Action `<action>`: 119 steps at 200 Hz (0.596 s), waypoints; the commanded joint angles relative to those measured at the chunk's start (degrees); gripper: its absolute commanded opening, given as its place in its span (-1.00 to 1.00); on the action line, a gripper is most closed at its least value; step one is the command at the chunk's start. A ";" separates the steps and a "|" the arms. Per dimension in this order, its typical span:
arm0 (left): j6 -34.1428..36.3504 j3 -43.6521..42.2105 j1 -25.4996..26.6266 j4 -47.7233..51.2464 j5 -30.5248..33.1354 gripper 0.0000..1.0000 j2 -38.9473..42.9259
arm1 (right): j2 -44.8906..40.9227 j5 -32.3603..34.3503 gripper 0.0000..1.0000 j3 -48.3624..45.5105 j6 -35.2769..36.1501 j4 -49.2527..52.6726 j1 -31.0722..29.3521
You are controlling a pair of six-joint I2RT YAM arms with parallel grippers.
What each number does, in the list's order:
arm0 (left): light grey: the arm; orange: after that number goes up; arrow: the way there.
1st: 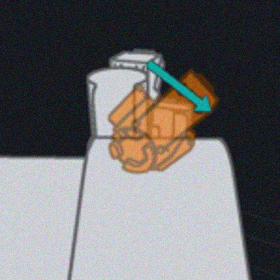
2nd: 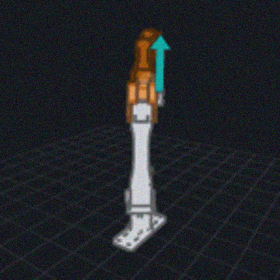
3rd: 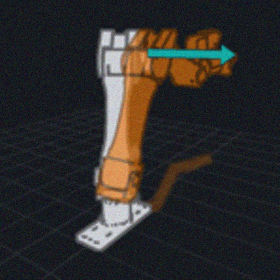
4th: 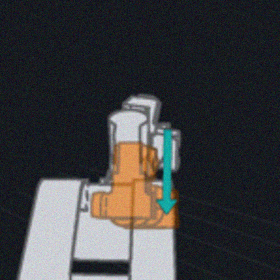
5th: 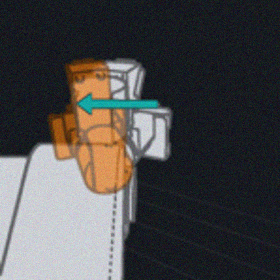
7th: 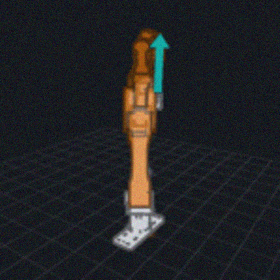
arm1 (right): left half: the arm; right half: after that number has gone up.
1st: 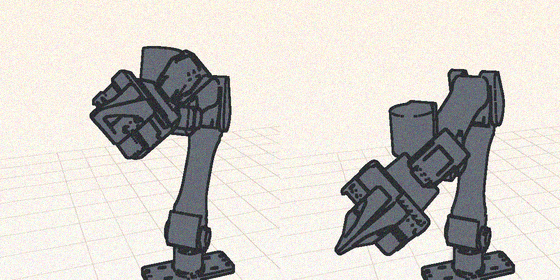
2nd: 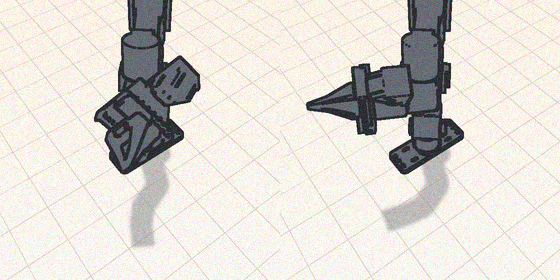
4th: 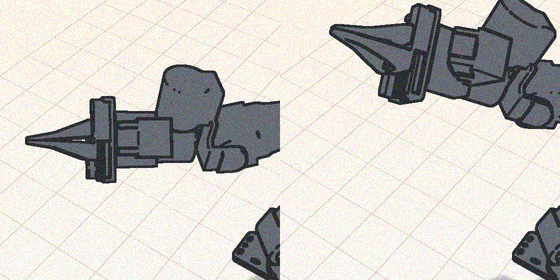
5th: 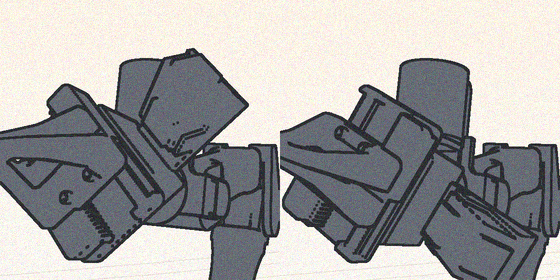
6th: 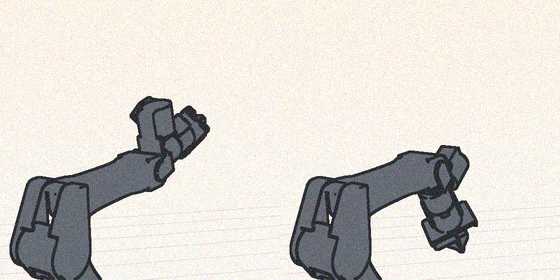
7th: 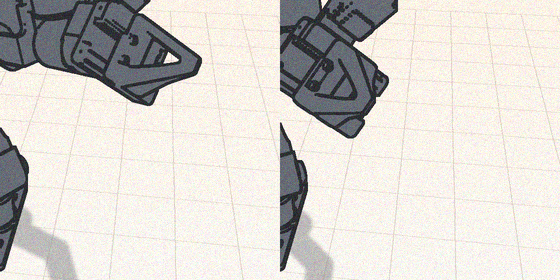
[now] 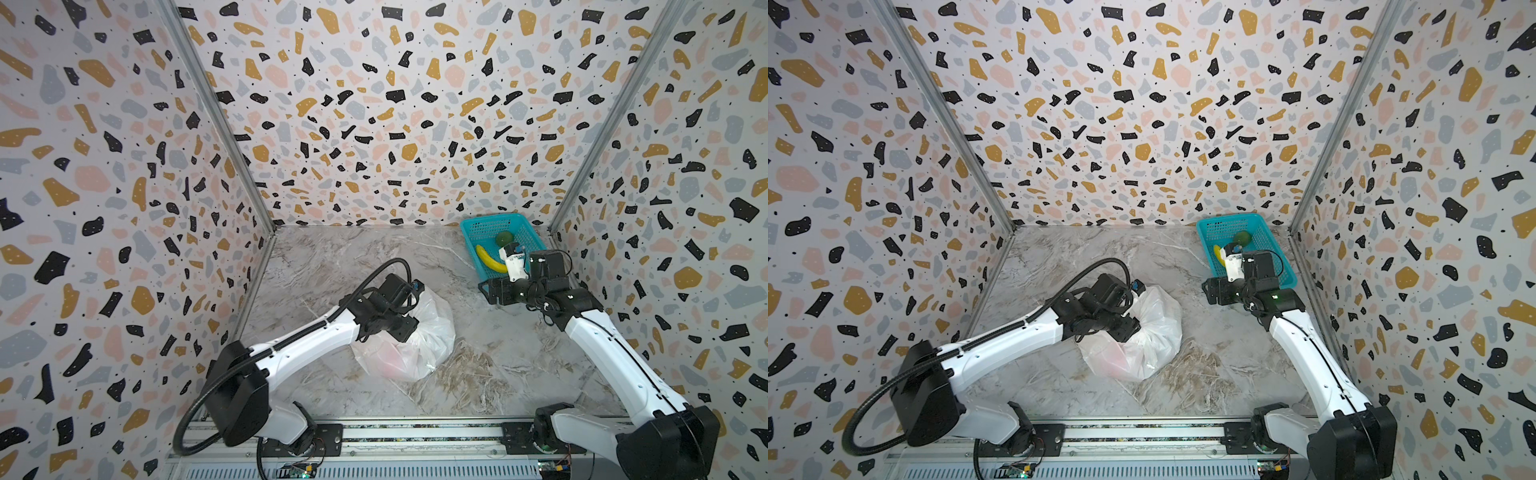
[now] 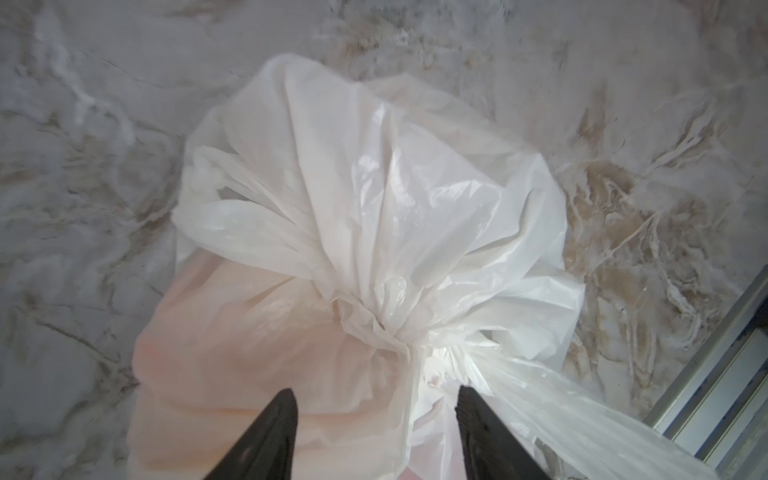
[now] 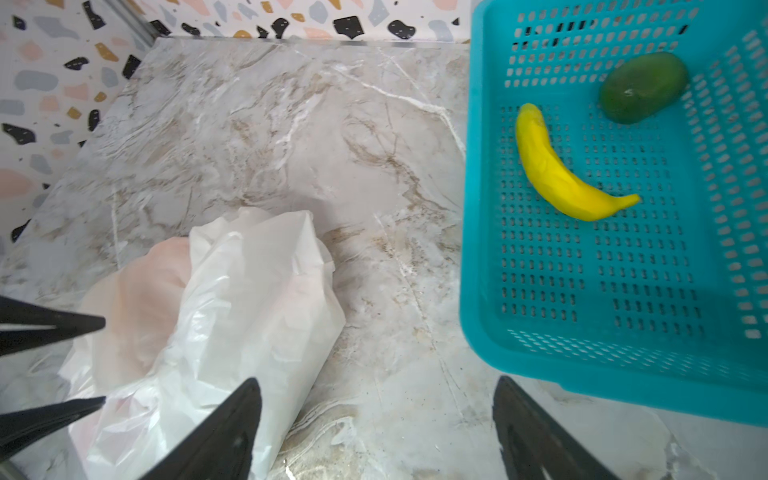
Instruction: Untie the knot of the plastic bag and take out the fruit
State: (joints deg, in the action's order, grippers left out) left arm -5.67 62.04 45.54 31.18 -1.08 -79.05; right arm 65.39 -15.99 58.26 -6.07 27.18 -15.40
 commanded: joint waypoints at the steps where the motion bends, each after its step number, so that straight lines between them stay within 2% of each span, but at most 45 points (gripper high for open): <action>1: -4.57 -2.44 -0.10 -1.88 4.85 0.35 6.45 | -3.41 -3.38 0.77 -0.71 4.86 -2.64 -4.00; 24: -9.83 -6.81 0.30 -2.77 4.53 0.42 11.32 | -2.70 -5.12 0.78 -0.82 8.43 -3.84 -8.45; 49: -16.22 -12.90 2.93 -4.54 8.28 0.58 17.34 | 0.40 -4.86 0.81 -0.59 11.21 -3.60 -12.16; 73: -24.27 -18.54 4.68 -4.60 12.33 0.68 21.61 | 3.07 -6.87 0.84 -0.83 10.02 -6.09 -12.99; 92: -29.60 -22.70 4.87 -6.81 12.29 0.71 25.99 | 6.46 -9.28 0.88 1.10 7.62 -7.85 -13.23; 119: -31.42 -24.74 4.82 -7.77 13.11 0.73 28.20 | 13.81 -9.90 0.87 5.51 4.06 -8.80 -15.70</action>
State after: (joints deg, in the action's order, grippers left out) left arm -31.53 38.02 50.17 27.27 9.56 -52.38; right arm 74.59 -23.77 58.67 1.34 20.86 -28.91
